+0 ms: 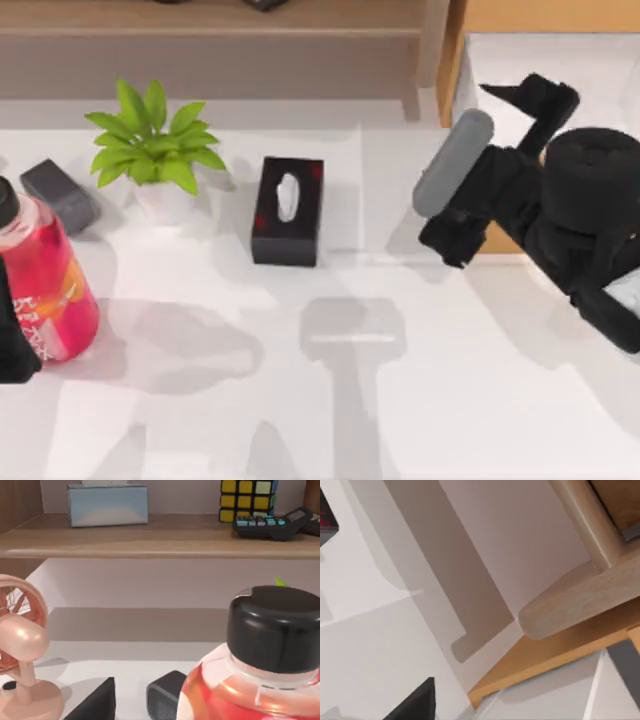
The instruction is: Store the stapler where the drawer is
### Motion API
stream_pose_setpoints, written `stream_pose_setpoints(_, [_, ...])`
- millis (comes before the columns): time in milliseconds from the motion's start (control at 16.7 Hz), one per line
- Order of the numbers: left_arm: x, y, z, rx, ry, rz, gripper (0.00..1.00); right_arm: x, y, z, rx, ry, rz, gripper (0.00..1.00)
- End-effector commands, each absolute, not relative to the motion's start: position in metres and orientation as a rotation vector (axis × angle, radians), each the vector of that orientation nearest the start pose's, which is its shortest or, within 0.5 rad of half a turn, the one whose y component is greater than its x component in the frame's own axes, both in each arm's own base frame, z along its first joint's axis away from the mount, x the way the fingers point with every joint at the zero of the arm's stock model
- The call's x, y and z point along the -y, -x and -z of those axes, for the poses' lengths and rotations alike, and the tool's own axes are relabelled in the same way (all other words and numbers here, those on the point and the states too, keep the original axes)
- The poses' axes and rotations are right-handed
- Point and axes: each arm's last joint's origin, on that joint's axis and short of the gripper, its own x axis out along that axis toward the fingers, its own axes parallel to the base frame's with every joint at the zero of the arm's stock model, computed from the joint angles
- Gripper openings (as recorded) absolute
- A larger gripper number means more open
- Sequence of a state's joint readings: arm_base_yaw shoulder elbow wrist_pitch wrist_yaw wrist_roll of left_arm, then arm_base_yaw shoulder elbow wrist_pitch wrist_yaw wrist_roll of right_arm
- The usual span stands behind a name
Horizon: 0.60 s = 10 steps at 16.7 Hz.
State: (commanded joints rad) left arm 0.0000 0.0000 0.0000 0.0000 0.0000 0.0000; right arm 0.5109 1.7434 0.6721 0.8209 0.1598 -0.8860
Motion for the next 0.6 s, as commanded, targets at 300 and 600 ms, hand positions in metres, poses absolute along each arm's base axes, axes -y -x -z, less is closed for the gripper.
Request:
stream_pose_setpoints(300, [0.001,-0.106,-0.16,0.0,0.0,0.0,1.0,-0.128,-0.247,-0.109,0.072,1.273,-0.301,1.0])
stream_pose_setpoints(600, [0.001,-0.106,-0.16,0.0,0.0,0.0,1.0,-0.086,-0.23,-0.093,0.032,1.5,-0.079,1.0])
